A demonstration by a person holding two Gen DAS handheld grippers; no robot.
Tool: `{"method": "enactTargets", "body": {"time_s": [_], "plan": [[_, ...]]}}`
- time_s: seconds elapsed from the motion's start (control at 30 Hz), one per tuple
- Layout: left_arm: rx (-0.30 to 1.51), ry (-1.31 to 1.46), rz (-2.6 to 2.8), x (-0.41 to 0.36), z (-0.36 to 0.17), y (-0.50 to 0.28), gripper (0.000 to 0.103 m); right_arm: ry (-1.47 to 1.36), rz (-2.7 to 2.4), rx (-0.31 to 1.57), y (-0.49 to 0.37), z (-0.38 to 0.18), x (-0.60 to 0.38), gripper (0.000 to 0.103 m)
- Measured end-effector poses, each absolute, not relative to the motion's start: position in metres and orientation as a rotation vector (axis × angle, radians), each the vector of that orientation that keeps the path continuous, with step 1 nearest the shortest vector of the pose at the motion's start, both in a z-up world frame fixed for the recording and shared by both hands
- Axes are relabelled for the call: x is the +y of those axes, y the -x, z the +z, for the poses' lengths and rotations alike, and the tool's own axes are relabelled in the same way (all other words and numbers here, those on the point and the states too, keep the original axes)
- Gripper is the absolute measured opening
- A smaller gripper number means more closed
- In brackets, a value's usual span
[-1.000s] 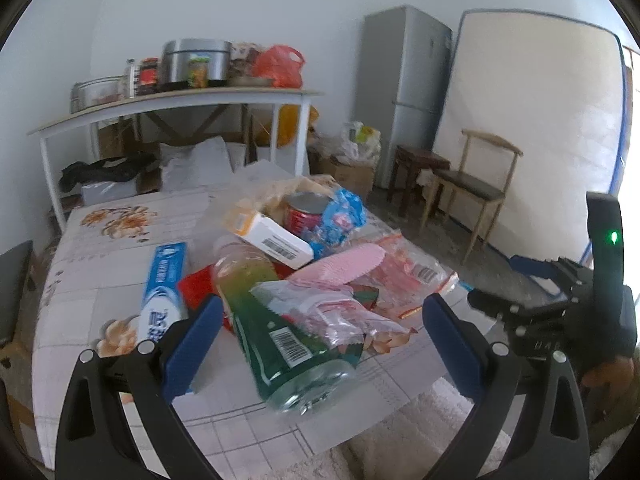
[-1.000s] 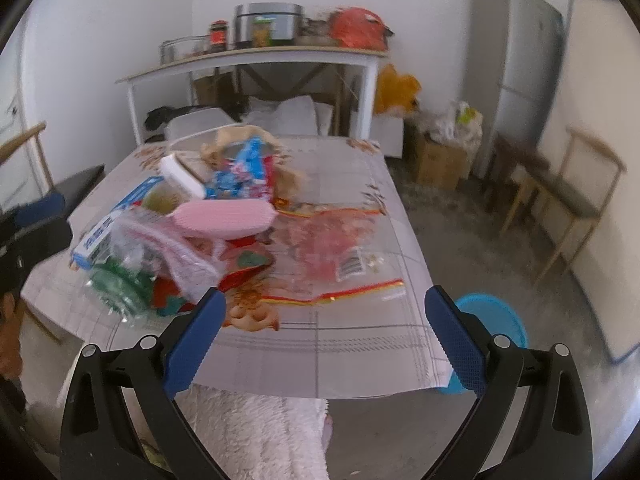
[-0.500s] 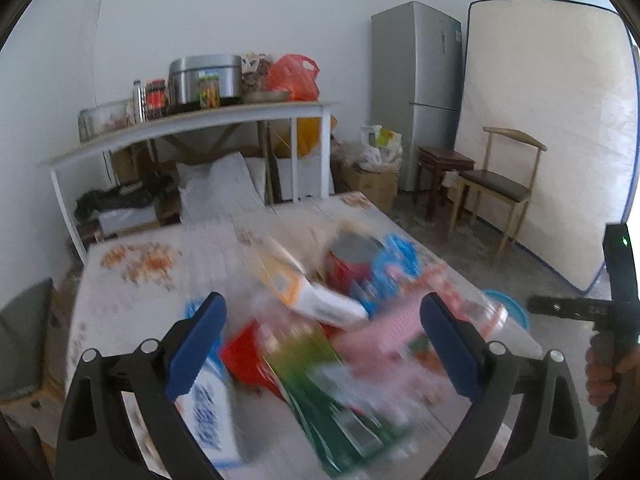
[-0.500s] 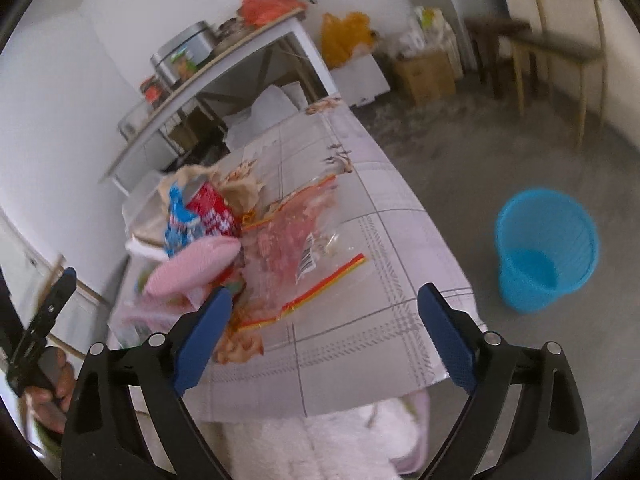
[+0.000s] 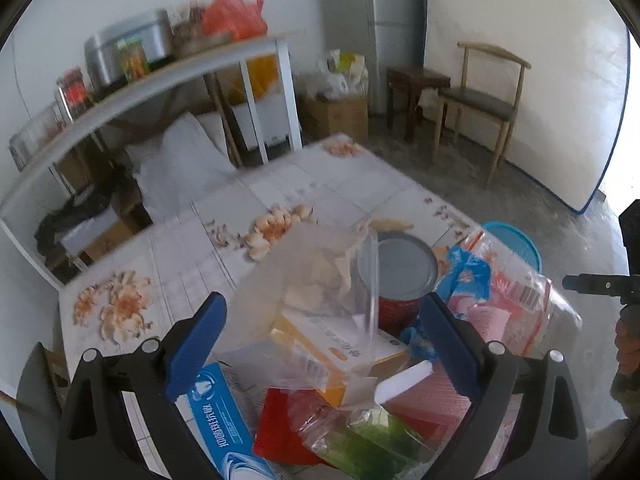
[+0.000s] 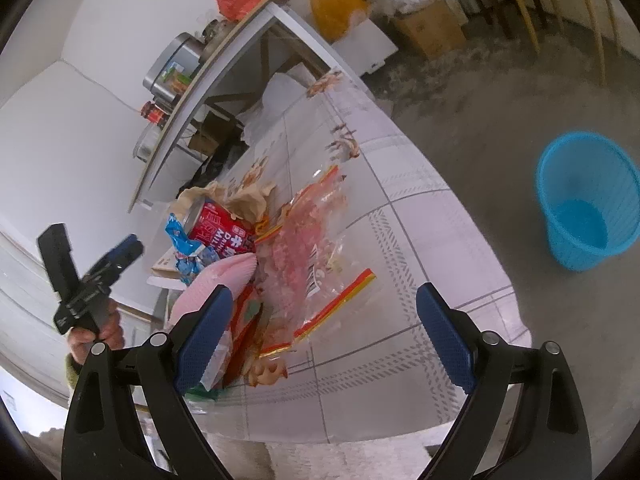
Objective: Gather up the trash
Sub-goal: 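Grasp the clear plastic box with the left tool while the right tool grasps a clear plastic bag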
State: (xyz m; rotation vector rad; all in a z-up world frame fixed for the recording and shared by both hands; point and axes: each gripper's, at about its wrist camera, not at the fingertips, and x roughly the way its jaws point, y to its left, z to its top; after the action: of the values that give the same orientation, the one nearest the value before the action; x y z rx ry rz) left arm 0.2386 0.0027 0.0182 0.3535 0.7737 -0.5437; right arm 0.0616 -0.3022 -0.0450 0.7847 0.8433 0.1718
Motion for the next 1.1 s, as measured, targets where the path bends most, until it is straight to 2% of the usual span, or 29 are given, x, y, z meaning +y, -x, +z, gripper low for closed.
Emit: {"method": "enactTargets", "body": {"time_s": [0.13,0.2,0.5,0.6,0.77,0.87,1.0,1.03,1.1], "plan": [[0.79,-0.384,-0.544,0.001,0.013,-0.247,0.077,-0.82,0.19,0.868,-0.071,-0.052,-0.305,0.087],[0.8,-0.38,-0.545,0.003,0.013,-0.251,0.065,-0.825,0.196,0.877,-0.075,-0.053,-0.306,0.086],[0.726,-0.405,-0.494,0.01,0.023,-0.249,0.054,-0.845,0.21,0.928,-0.092,-0.061,-0.303,0.074],[0.71,-0.408,-0.474,0.014,0.025,-0.251,0.053,-0.848,0.211,0.943,-0.095,-0.062,-0.302,0.065],[0.699,-0.397,-0.419,0.024,0.025,-0.259,0.052,-0.836,0.203,0.974,-0.097,-0.064,-0.301,0.039],[0.684,-0.39,-0.401,0.031,0.026,-0.26,0.052,-0.847,0.212,0.977,-0.095,-0.066,-0.301,0.027],[0.668,-0.377,-0.378,0.039,0.03,-0.261,0.052,-0.864,0.228,0.967,-0.093,-0.065,-0.303,0.019],[0.661,-0.375,-0.368,0.041,0.032,-0.262,0.052,-0.868,0.238,0.961,-0.091,-0.064,-0.304,0.014],[0.651,-0.364,-0.355,0.046,0.036,-0.262,0.052,-0.866,0.248,0.949,-0.09,-0.06,-0.304,0.012]]}}
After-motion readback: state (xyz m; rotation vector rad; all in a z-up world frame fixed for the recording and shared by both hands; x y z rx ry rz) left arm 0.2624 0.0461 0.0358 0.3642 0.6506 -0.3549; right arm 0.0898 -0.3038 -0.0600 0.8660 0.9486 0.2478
